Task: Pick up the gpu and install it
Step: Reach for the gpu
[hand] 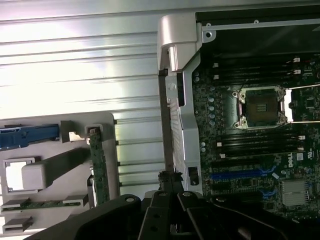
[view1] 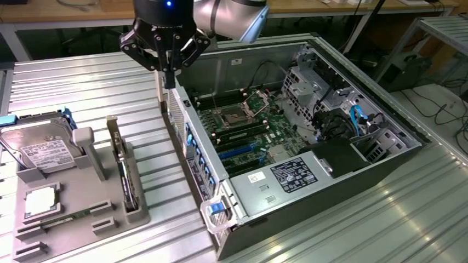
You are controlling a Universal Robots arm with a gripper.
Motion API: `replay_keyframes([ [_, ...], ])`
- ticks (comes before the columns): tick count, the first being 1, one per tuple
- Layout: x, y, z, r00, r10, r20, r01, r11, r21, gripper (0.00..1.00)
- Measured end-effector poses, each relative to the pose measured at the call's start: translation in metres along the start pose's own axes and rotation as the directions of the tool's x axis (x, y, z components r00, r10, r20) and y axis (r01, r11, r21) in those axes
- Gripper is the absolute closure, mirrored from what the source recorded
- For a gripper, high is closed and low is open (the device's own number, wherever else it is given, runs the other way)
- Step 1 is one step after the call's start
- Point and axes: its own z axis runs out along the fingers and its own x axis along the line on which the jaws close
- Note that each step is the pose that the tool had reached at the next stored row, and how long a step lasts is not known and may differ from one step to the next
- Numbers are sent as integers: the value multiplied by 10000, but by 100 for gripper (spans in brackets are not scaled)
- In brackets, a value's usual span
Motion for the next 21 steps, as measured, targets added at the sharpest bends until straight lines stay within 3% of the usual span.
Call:
replay_keyframes([
  [21, 214, -16, -4, 10000, 1, -11, -1, 10000, 1, 89],
])
